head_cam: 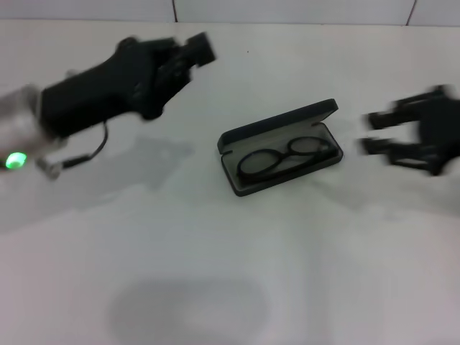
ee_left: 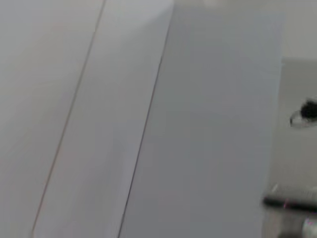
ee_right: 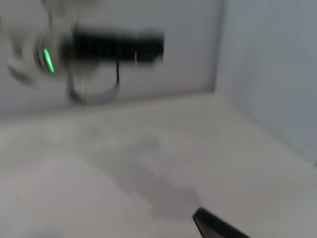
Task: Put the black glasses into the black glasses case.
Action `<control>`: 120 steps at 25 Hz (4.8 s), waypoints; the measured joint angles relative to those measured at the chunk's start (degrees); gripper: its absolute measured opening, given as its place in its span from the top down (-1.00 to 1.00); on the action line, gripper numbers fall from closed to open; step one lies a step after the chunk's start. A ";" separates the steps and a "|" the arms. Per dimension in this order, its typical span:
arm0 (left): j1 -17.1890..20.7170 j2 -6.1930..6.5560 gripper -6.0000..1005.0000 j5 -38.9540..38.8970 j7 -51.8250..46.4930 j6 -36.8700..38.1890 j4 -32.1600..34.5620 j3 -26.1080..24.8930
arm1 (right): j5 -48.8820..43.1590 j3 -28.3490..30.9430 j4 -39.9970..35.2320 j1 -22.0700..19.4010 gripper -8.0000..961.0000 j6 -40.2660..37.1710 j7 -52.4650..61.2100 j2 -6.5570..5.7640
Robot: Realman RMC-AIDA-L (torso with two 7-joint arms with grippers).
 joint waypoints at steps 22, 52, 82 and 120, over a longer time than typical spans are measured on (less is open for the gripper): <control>-19.23 -5.61 0.71 32.78 -25.13 -38.31 4.05 -0.16 | -4.23 58.43 35.64 -6.03 0.30 -32.69 -23.82 -0.71; -17.73 -6.08 0.67 36.23 -26.61 -42.09 3.70 0.09 | -9.71 57.74 43.51 -0.98 0.29 -27.12 -27.44 -0.94; -4.28 -8.72 0.64 42.23 -25.57 -23.80 25.81 -4.64 | -10.05 57.75 45.25 -2.19 0.29 -30.81 -28.98 -0.99; 9.54 -3.24 -0.52 44.76 -7.55 6.25 20.05 -24.70 | -7.09 34.59 58.22 17.35 -0.68 -30.21 -34.63 0.09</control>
